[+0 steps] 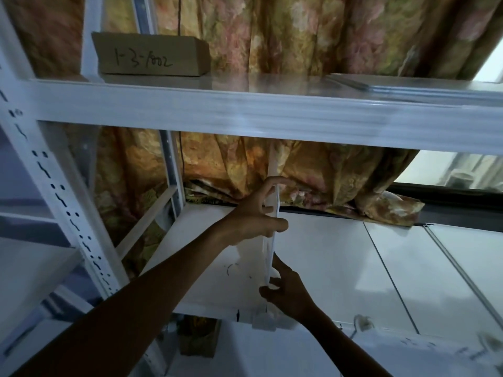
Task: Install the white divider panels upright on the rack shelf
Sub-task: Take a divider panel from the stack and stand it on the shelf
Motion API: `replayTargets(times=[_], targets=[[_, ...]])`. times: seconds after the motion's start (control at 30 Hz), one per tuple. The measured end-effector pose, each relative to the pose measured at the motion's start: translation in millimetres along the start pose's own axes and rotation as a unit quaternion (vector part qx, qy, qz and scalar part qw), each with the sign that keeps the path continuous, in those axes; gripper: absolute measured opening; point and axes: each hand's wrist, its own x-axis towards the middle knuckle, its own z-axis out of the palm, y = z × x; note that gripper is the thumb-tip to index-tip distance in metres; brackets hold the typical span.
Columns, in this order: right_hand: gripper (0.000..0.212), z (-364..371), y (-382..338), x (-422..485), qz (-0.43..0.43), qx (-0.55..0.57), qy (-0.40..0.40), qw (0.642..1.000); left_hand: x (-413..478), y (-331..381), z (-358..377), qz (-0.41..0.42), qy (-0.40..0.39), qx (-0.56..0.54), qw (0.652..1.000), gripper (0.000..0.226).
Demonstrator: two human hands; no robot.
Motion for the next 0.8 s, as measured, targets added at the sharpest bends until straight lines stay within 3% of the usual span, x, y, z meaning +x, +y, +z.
replayTargets(times=[0.8], targets=[[0.096,-0.2,0.1,-8.9,0.005,-0.02,0.014,1.0,1.4,-3.2,6.7,-0.005,0.0,-0.009,1.0,0.072]])
